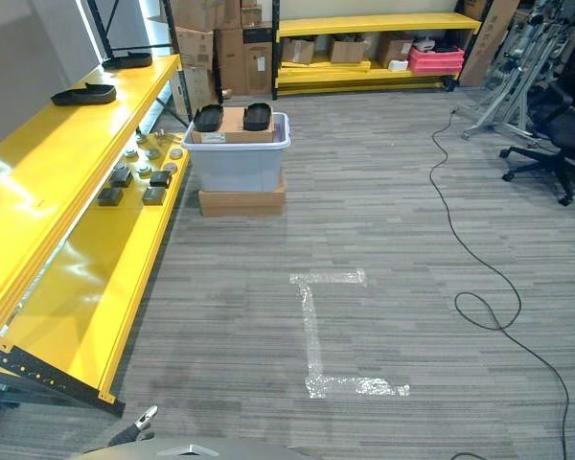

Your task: Move parts from the plastic box to the shelf.

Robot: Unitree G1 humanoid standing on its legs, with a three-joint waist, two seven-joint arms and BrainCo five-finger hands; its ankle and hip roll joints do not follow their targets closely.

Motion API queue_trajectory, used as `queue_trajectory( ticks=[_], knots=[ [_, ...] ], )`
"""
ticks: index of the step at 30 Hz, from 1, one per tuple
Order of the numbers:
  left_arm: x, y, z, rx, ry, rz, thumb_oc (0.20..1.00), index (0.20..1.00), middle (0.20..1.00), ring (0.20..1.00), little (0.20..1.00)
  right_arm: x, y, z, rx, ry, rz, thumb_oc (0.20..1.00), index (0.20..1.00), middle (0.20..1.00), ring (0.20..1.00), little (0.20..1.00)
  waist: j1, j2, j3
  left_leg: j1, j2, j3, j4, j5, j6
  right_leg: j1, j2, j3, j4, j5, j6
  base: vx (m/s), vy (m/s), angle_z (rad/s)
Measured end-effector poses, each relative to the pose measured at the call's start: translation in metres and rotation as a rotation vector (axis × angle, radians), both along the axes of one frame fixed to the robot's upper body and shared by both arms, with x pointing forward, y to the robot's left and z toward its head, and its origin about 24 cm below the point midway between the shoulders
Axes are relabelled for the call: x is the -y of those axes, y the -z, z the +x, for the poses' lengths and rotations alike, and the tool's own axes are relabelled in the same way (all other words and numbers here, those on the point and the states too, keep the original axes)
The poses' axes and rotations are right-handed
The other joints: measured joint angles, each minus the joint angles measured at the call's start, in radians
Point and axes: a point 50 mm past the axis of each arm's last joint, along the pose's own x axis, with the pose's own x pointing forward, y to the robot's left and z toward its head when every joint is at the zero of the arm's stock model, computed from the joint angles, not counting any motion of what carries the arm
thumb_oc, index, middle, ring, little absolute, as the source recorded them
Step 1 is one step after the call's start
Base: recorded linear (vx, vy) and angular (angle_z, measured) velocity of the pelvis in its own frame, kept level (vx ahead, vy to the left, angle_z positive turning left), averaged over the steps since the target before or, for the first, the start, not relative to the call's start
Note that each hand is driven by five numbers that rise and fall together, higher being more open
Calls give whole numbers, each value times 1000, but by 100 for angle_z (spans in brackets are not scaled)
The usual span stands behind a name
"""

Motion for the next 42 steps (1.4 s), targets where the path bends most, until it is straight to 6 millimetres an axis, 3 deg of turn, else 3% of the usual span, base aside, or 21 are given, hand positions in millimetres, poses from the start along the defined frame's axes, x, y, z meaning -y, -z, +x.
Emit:
queue_trajectory(
  ticks=[26,33,38,42],
  knots=[
    [-5,3,-3,-91,-73,70,1000,1000,1000,1000,1000,-2,0,4,5,-1,5,1000,1000,1000,1000,1000,1,-6,17,15,0,-2,1,-3,1,23,0,-3,-15,6,1,0,0,0],
    [-6,3,-3,-97,-81,92,1000,1000,1000,1000,1000,-14,3,7,1,-15,30,1000,1000,1000,1000,1000,-1,-9,11,14,-1,0,2,-3,1,22,0,0,-14,7,2,2,4,0],
    [-10,2,1,-83,-142,93,1000,1000,1000,1000,1000,-12,1,18,69,41,20,1000,1000,1000,1000,1000,-1,-12,6,13,-2,1,4,-4,1,18,0,4,-9,7,2,38,34,-2],
    [-11,-3,18,-6,-170,83,1000,1000,1000,1000,1000,-3,-8,53,229,76,20,1000,1000,1000,1000,1000,0,-29,4,10,-8,5,15,-9,8,8,-2,22,4,8,5,45,67,-9]
  ],
)
